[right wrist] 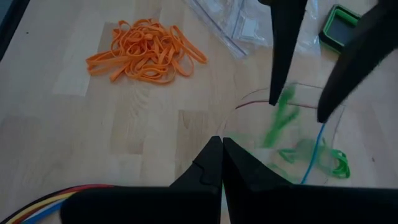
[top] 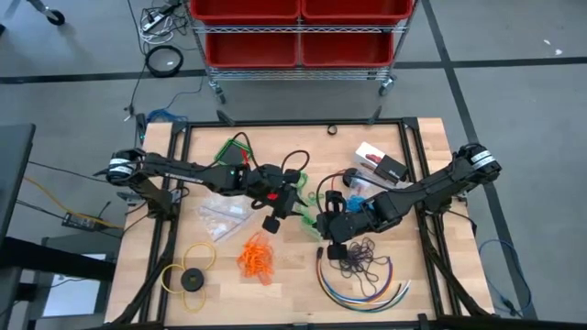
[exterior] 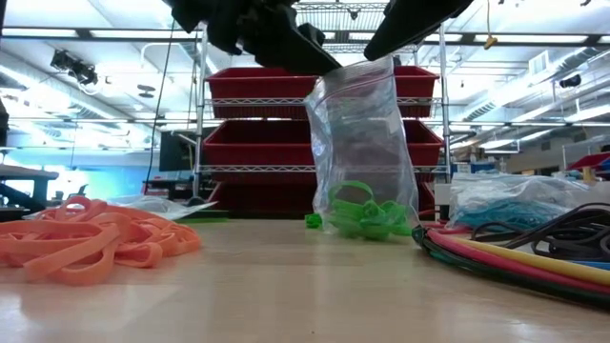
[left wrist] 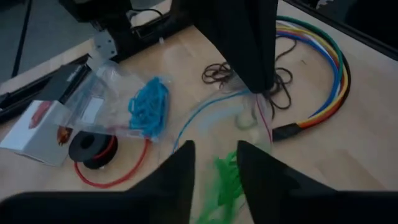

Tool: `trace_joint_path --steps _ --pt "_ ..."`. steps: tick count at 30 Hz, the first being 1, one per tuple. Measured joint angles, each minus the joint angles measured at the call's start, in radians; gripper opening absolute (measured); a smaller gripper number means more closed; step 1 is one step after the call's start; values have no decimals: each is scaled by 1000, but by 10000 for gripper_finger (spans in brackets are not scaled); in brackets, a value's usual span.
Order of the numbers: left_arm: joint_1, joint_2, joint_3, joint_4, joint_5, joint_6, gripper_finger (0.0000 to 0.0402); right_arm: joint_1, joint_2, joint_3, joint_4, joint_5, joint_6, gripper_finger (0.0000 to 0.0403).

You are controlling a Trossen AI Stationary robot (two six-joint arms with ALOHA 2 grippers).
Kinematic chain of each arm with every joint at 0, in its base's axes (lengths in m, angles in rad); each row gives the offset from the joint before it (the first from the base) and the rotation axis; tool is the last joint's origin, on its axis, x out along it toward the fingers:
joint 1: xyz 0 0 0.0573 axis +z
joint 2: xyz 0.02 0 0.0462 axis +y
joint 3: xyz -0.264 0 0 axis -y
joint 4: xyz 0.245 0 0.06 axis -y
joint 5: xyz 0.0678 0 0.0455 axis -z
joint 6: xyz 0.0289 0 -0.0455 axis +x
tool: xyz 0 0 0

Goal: Sort rubber bands
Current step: Put the green rubber band into the transparent zip bag

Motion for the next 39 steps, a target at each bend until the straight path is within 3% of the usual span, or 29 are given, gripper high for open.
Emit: trace_joint_path --steps 4,8,14,17,21,26,33,39 --pt "0 -6 0 -11 -1 -2 169 0 0 0 0 0 0 0" --pt "0 -10 0 -28 -7 3 178 0 0 0 0 0 0 0" --pt "16 -93 0 -87 -252 74 178 2 0 0 -1 0 0 0" --pt "65 -160 -4 -112 -261 75 178 2 0 0 -2 0 0 0" --pt "174 -233 -74 -86 -140 39 178 2 0 0 -3 0 0 0" --pt "283 -226 -227 52 44 -40 178 2 0 0 -3 0 1 0" --pt "309 -81 -416 410 58 -79 178 -2 0 0 2 0 8 0" --pt "308 109 -409 515 96 -126 178 -6 0 0 5 0 10 0"
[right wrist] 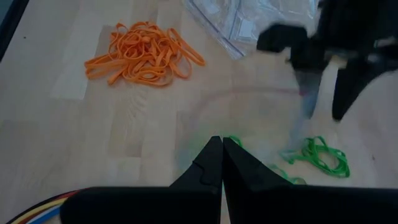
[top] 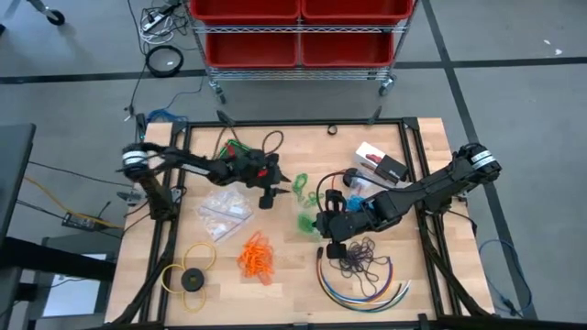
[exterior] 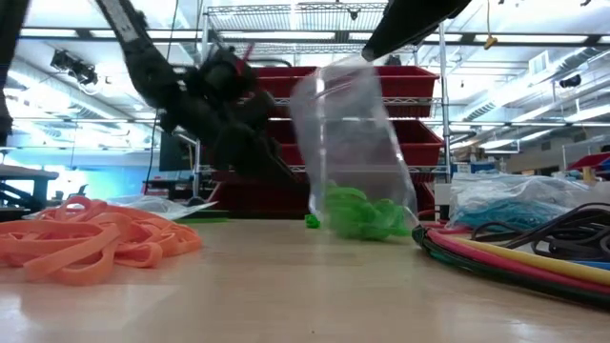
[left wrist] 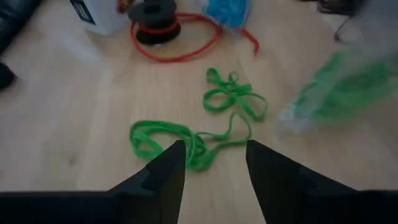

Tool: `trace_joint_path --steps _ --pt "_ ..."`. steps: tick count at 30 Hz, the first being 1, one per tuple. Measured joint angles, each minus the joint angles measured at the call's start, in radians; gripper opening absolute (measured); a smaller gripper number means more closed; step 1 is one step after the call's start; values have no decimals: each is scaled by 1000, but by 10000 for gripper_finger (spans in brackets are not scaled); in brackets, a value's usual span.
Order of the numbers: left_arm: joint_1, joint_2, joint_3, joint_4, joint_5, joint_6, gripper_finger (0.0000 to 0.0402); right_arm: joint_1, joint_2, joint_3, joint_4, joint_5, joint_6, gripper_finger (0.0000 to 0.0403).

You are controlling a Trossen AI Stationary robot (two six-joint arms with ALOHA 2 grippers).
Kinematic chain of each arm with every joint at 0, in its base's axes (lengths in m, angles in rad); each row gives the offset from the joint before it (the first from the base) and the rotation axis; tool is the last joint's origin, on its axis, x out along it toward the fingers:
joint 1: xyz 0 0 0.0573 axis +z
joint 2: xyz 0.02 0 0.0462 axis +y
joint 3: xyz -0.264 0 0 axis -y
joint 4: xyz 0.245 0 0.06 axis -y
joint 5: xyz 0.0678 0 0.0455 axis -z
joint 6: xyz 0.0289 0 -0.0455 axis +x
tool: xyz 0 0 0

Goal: Sort rubber bands
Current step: Put the green rubber band into the transparent zip bag

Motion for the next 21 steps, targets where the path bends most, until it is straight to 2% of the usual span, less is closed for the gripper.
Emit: trace_joint_path --steps 5,10,15,21 --pt "5 128 65 37 -49 -39 177 0 0 0 1 0 7 0" --pt "29 196 129 13 -44 -56 169 2 0 0 -2 0 9 0" --pt "45 227 166 -82 16 -53 141 2 0 0 -4 0 11 0" --pt "45 224 167 -91 25 -32 98 2 0 0 -6 0 15 0"
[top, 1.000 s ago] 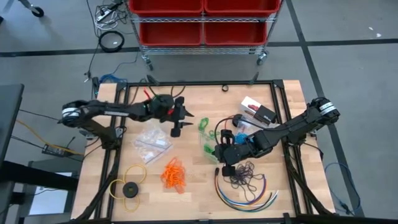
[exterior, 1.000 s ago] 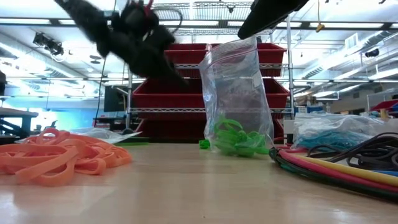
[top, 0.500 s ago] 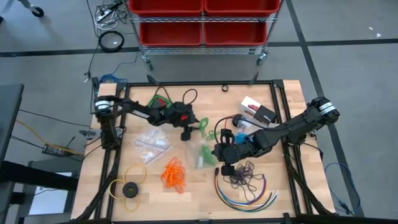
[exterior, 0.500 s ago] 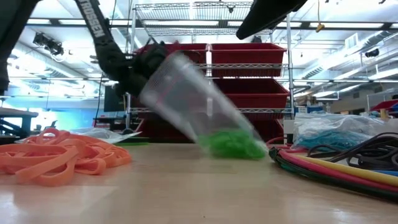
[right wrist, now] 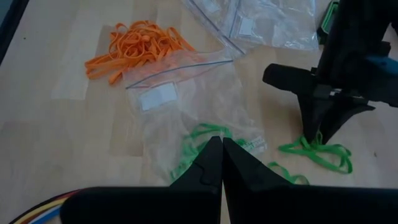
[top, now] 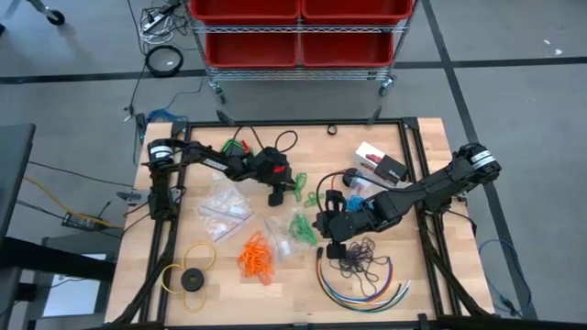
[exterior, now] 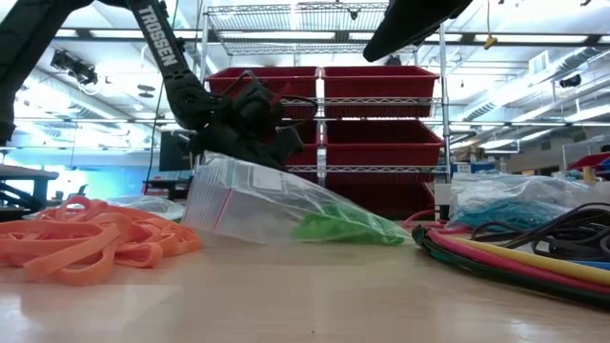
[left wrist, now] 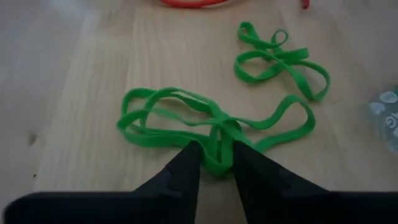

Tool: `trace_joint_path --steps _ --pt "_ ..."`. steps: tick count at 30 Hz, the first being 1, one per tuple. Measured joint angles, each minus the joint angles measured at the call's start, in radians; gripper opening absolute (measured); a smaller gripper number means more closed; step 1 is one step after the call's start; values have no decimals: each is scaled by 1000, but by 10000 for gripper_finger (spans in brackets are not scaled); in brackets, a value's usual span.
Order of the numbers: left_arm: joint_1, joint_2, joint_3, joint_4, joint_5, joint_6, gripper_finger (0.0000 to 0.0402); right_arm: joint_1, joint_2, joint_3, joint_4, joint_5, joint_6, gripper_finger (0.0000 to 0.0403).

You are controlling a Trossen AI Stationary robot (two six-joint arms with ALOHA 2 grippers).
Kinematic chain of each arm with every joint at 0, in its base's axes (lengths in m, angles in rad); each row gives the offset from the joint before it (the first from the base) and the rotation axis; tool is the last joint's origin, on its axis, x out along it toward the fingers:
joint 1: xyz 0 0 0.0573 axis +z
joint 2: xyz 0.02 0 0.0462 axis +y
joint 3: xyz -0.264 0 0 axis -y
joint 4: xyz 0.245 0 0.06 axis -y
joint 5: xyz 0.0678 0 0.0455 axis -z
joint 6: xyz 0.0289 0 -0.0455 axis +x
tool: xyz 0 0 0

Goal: Sort rubber bands
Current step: Put the green rubber band into the transparent zip bag

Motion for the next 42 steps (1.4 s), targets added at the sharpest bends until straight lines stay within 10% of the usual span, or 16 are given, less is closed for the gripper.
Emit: trace_joint_path --steps 8,30,42 --pt "0 -19 -2 -10 9 29 10 0 0 0 0 0 14 0" --pt "9 -197 -3 -261 -79 110 15 -4 205 -27 285 -74 117 46" --pt "8 -192 -10 -324 -78 110 103 -37 253 19 375 -129 237 126"
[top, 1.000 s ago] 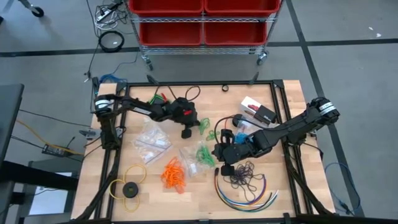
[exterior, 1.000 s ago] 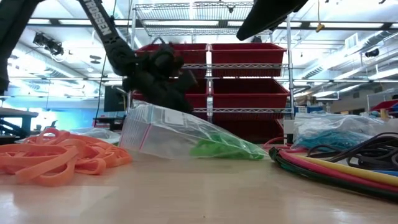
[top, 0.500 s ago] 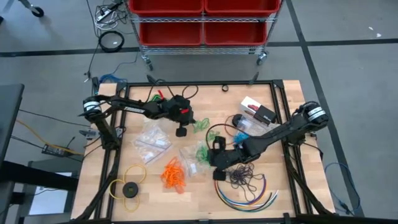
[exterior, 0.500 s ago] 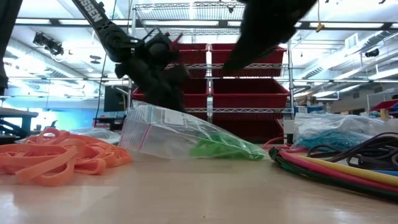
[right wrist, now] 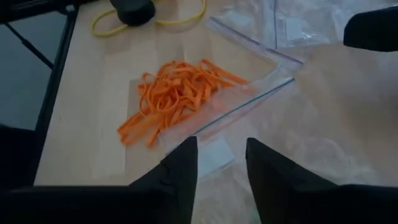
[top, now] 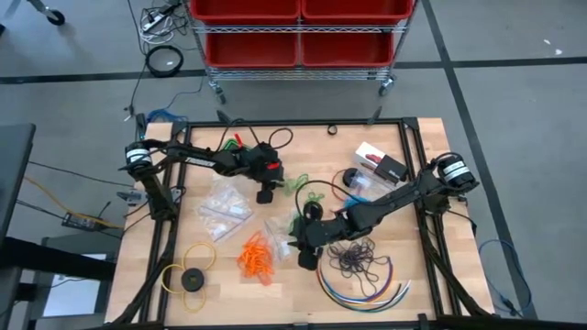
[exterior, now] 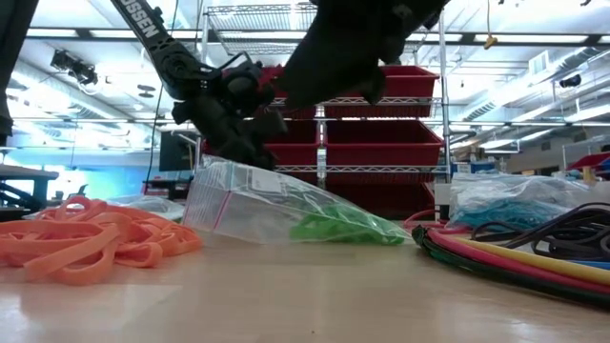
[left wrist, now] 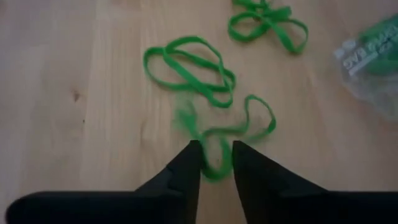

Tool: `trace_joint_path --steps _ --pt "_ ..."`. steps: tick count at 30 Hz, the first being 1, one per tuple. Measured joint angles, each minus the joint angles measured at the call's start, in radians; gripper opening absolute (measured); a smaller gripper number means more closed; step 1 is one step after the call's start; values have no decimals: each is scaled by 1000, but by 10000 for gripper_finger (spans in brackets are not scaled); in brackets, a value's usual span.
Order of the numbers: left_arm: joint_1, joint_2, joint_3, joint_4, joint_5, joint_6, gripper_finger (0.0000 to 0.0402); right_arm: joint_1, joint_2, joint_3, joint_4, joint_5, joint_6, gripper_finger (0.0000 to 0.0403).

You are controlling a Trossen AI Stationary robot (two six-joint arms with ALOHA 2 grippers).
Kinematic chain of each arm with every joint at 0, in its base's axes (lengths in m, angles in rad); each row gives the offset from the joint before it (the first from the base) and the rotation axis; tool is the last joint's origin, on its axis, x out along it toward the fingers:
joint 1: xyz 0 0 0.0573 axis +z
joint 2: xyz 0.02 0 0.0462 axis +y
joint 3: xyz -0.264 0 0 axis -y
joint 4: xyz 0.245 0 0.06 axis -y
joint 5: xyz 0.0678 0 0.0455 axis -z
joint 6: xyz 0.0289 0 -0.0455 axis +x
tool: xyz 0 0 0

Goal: Sort rubber bands
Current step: Put the green rubber band into the transparent zip bag, then adjust the transparent zip bag

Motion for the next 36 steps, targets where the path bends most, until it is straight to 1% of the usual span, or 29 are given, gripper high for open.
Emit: trace_joint_path --steps 2,5,9,12,14,17,21,25,27,29,30,32,34,36 --pt "0 0 0 -11 -15 -11 102 0 0 0 18 2 0 127" --pt "0 0 0 -30 -14 -25 86 1 0 0 49 12 -1 123" --pt "-3 -5 0 -77 50 -28 77 0 0 1 143 15 0 119" --pt "-4 -22 0 -132 93 -19 77 0 0 1 153 32 7 119" --pt "-11 -41 0 -187 116 -2 76 1 0 1 154 35 13 119" --pt "-43 -89 -5 -261 125 34 76 1 0 1 156 39 39 119" --pt "-96 -182 -79 -264 100 52 76 4 0 1 164 67 50 119" --pt "-134 -296 -186 -165 72 50 76 3 0 1 183 82 51 118" --pt "-142 -347 -244 -75 28 44 76 3 0 1 184 92 44 118" --pt "-140 -383 -291 24 -4 3 76 2 0 1 195 96 36 118" --pt "-137 -396 -311 56 0 -12 76 0 0 1 198 97 35 118" --pt "-139 -399 -340 92 41 -34 76 -1 0 1 198 97 36 118" --pt "-151 -409 -367 78 93 -56 76 -1 0 1 197 97 34 118" --pt "-178 -409 -385 99 107 -59 76 -1 0 1 193 98 34 118"
